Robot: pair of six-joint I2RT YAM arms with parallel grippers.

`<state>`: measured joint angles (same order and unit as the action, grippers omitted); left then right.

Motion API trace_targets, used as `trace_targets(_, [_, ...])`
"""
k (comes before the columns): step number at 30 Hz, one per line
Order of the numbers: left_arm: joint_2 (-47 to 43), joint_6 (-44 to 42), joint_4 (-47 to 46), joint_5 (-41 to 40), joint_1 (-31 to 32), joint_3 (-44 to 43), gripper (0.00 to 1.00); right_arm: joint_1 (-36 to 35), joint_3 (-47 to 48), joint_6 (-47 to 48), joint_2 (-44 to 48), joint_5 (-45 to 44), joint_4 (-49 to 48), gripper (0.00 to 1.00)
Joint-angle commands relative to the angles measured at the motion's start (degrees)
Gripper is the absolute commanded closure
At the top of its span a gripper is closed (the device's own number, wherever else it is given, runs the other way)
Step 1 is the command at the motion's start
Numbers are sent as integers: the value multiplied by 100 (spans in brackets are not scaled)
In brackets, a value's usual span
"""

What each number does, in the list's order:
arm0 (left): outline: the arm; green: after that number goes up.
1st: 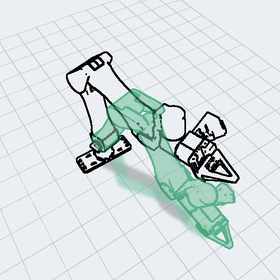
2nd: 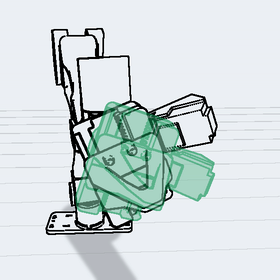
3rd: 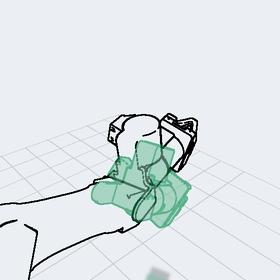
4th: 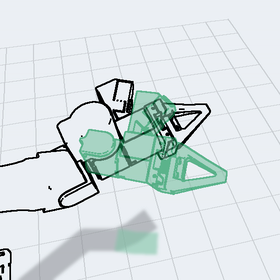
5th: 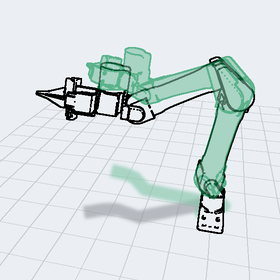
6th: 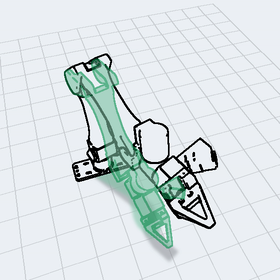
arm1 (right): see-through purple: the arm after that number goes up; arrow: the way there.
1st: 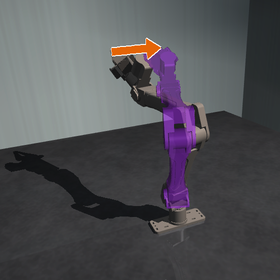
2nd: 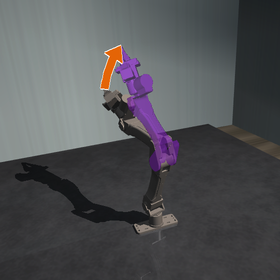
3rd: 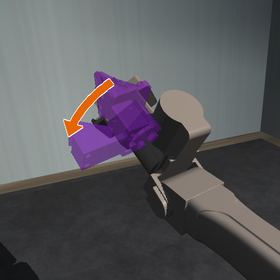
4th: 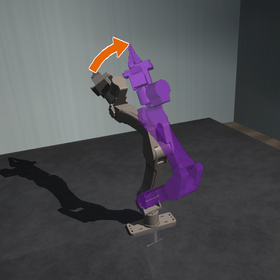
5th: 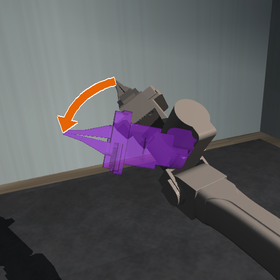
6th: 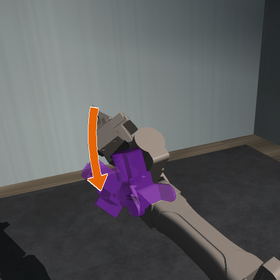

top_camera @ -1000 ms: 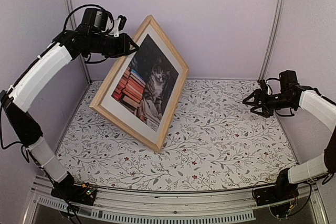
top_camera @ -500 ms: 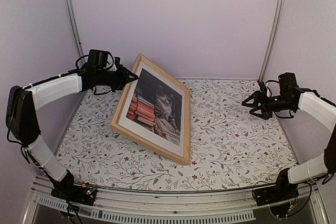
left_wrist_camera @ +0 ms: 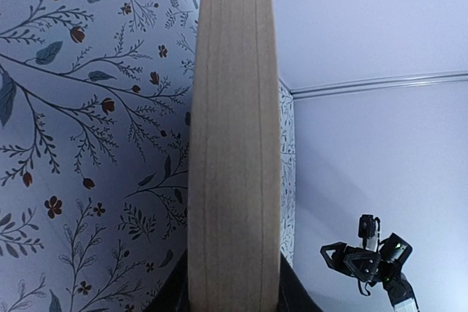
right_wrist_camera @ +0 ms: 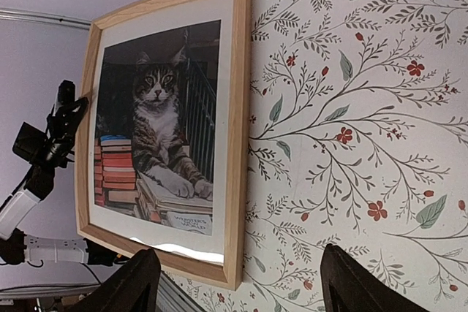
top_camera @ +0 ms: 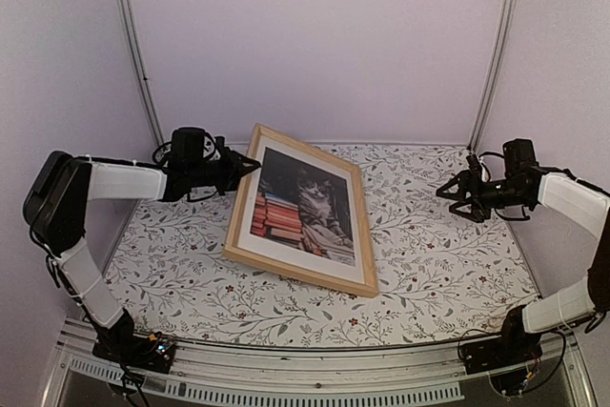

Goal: Put the photo into the frame
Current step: Place the photo frame at the center of the board.

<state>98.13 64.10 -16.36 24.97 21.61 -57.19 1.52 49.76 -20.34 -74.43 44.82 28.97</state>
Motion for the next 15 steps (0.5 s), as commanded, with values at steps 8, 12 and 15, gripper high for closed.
trace_targets(8, [470, 533, -1298, 469, 276, 213, 77, 6, -244, -53, -58, 179, -329, 21])
trace_targets(12, [610, 569, -1458, 585, 276, 476, 64, -7, -267, -42, -119, 158, -347, 21])
trace_targets(15, [716, 548, -1545, 674, 282, 623, 53, -18, -248, -40, -152, 129, -356, 21])
